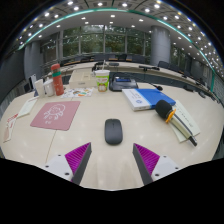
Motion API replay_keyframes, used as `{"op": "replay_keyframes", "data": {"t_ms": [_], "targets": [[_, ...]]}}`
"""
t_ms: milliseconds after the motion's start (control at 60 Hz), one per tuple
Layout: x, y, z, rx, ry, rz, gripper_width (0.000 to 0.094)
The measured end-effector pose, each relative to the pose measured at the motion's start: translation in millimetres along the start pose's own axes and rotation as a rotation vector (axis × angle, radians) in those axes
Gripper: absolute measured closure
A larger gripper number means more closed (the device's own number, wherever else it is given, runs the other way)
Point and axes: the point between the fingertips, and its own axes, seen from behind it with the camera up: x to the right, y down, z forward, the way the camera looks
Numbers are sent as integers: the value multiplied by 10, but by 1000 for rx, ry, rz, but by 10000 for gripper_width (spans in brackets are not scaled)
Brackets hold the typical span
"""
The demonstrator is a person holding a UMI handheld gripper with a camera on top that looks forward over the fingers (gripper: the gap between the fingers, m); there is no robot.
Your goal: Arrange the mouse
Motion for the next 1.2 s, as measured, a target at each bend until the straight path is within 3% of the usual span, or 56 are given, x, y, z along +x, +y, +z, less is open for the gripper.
{"op": "replay_keyframes", "data": {"t_ms": [233,500,817,1017,1200], "targets": [[8,-188,825,4,-52,1,129],[60,-310,1197,13,-35,-26,459],[21,-390,1168,-2,14,-30,578],[-431,-1376,764,142,36,-4,580],[-1487,-2113,658,223,-40,-19,581]]}}
